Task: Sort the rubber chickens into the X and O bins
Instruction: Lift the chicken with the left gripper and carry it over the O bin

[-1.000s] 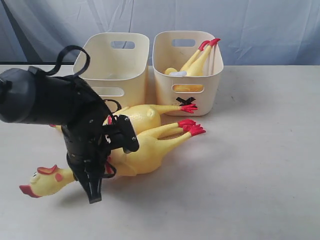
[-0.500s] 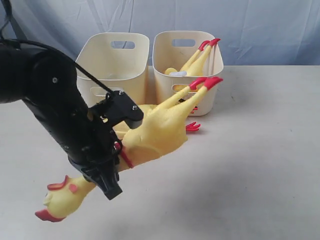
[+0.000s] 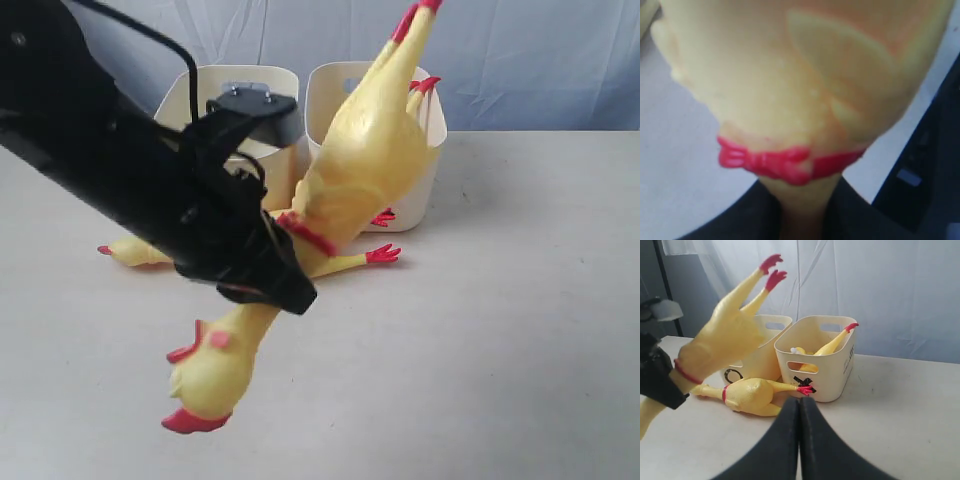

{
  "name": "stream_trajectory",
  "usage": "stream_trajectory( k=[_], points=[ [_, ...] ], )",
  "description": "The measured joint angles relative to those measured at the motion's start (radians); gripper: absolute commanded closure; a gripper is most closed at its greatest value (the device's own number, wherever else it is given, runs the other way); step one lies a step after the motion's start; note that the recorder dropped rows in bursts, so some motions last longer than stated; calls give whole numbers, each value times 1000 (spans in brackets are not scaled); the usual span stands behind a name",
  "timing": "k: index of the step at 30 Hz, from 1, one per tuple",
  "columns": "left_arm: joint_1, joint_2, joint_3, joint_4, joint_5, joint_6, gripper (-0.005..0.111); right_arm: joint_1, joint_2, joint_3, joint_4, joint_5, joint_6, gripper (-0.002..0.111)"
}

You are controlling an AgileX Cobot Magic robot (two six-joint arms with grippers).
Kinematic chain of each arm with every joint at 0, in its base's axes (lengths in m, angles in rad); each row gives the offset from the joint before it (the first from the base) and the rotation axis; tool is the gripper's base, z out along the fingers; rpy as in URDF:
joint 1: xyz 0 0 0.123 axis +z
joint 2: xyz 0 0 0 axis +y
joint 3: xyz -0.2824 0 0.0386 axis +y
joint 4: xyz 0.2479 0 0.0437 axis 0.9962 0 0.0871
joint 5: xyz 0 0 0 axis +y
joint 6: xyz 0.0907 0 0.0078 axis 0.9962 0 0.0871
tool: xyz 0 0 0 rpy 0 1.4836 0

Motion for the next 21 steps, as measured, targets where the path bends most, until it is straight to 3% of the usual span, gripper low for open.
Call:
stream_trajectory(
  k=[10, 21],
  points=[
    [211, 0, -72, -373, 57, 62, 107, 0, 0, 0, 8, 2, 0, 109],
    [400, 54, -92, -572, 138, 83, 107, 0, 0, 0, 9, 2, 0, 109]
  ],
)
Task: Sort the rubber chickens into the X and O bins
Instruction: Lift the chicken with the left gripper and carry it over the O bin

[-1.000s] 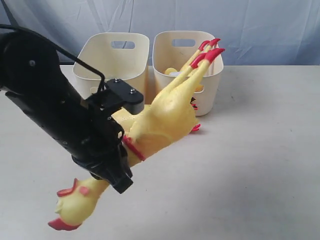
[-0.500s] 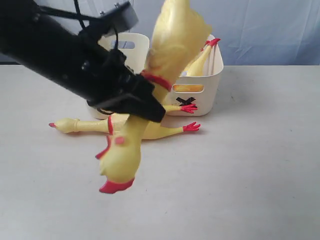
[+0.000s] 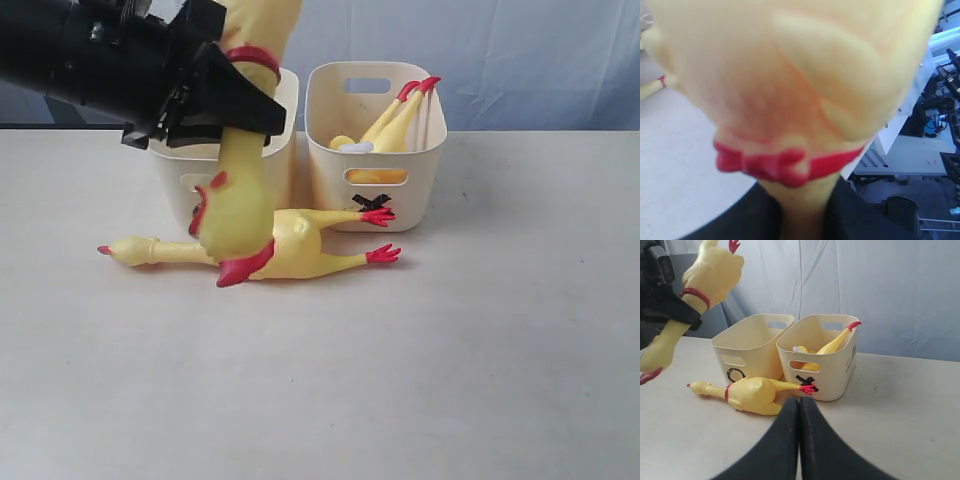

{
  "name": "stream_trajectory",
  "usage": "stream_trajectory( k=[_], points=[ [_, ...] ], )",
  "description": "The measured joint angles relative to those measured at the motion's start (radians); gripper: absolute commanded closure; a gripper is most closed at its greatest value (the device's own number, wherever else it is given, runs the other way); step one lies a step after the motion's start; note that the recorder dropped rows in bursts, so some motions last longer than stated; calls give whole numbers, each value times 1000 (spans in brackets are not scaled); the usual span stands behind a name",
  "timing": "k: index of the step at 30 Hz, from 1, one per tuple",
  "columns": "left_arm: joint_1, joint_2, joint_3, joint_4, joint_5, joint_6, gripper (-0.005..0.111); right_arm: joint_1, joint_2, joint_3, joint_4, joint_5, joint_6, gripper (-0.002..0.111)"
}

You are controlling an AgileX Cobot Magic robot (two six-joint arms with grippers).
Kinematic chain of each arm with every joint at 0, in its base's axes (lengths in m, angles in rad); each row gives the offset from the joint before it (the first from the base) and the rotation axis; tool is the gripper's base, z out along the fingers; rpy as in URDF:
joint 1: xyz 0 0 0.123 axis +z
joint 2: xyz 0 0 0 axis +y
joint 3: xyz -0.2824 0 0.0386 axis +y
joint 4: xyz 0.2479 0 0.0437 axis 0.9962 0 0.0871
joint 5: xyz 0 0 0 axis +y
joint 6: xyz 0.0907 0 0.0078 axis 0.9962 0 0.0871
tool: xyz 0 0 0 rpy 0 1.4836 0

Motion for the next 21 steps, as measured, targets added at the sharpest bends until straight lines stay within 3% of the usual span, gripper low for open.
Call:
stream_trajectory(
  k=[7, 11, 21],
  points=[
    [68, 112, -63, -88, 63, 30, 107, 0, 0, 0, 0, 0, 0, 109],
    [101, 173, -91, -211, 63, 54, 107, 0, 0, 0, 0, 0, 0, 109],
    [124, 331, -113, -437, 85, 98, 107, 0, 0, 0, 2, 0, 0, 109]
  ],
)
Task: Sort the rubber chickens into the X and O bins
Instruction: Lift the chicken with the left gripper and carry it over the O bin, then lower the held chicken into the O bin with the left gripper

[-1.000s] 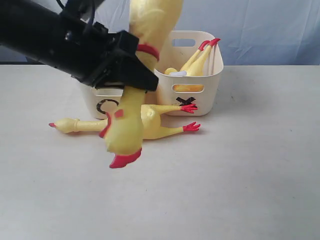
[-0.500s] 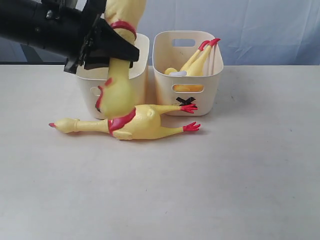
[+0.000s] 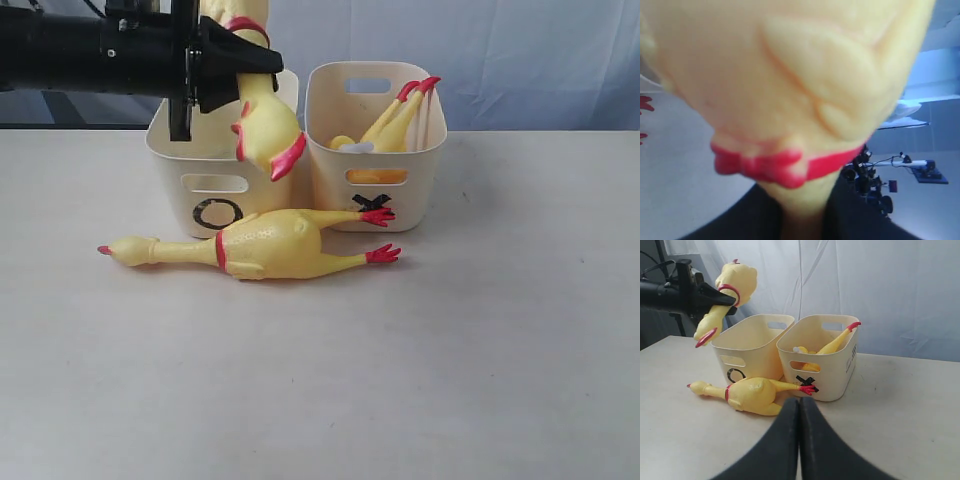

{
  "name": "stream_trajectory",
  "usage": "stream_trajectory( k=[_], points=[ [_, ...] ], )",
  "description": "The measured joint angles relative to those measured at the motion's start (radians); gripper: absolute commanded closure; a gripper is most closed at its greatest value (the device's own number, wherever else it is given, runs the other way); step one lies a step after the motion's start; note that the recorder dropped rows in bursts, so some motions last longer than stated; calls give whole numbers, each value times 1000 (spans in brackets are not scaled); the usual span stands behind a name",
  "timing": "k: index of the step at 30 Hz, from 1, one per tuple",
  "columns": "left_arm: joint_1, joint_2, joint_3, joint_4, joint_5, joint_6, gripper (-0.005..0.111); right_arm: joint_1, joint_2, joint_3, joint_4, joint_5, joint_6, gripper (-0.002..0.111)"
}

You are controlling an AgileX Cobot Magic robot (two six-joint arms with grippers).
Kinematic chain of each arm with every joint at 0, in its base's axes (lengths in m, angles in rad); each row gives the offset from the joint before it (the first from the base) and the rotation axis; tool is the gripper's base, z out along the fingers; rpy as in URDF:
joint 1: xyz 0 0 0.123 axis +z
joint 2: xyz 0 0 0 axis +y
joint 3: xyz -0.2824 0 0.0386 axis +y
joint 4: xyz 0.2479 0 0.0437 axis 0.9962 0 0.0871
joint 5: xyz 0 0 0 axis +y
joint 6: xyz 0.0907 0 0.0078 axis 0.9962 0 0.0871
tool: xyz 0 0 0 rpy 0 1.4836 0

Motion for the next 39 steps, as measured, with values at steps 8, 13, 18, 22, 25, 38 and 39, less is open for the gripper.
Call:
stream_trajectory(
  k=[8, 13, 18, 22, 25, 38, 39],
  points=[
    [0, 41, 0, -96, -2, 19, 107, 0, 0, 0, 0, 0, 0, 109],
    [0, 74, -1, -103, 2, 17, 107, 0, 0, 0, 0, 0, 0, 109],
    [4, 102, -1, -99, 2, 8, 107, 0, 0, 0, 0, 0, 0, 109],
    [8, 144, -1, -82, -3, -7, 107, 0, 0, 0, 0, 0, 0, 109],
    [8, 163, -1, -65, -16, -8, 107, 0, 0, 0, 0, 0, 0, 109],
    [8, 215, -1, -68, -24, -15, 96, 0, 0, 0, 0, 0, 0, 109],
    [8, 218, -1, -68, -16, -16, 92, 0, 0, 0, 0, 0, 0, 109]
  ],
)
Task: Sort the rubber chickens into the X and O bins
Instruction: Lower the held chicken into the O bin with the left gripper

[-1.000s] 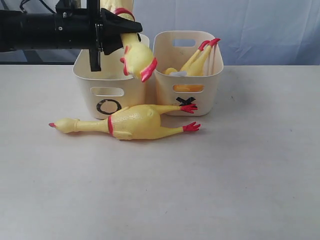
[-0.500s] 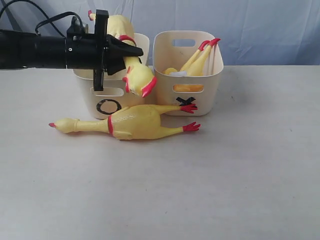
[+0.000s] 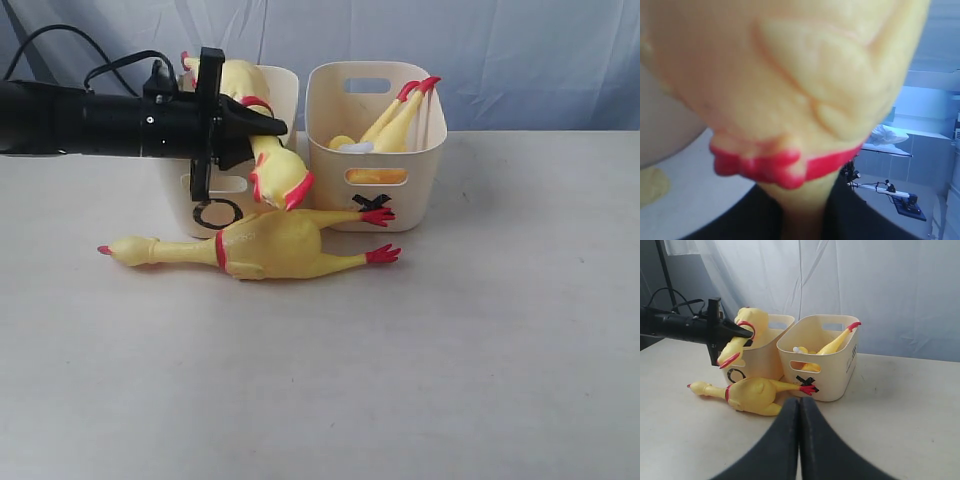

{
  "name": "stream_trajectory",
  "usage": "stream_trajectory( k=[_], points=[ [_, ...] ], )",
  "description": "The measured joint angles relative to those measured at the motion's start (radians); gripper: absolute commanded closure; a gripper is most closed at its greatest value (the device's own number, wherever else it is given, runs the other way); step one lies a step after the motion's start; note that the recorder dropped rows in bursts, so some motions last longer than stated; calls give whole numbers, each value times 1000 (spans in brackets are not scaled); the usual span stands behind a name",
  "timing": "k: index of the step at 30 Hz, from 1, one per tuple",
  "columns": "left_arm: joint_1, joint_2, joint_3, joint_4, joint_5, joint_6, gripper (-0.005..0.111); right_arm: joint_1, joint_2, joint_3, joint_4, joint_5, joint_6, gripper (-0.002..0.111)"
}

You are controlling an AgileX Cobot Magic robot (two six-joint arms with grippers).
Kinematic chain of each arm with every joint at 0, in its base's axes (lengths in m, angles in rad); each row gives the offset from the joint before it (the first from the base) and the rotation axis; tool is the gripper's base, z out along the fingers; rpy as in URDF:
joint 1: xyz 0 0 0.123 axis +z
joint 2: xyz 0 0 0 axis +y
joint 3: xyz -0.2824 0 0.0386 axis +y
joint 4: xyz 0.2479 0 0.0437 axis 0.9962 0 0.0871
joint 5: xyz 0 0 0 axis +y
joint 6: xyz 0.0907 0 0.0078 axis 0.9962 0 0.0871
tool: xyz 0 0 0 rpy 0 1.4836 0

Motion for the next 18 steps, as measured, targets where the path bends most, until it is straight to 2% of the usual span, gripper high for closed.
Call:
stream_trajectory(
  k=[8, 18],
  points=[
    [0, 5, 0, -14, 18, 0, 68, 0, 0, 0, 0, 0, 0, 109],
    [0, 7, 0, -23, 21, -12, 64, 0, 0, 0, 0, 0, 0, 109]
  ],
)
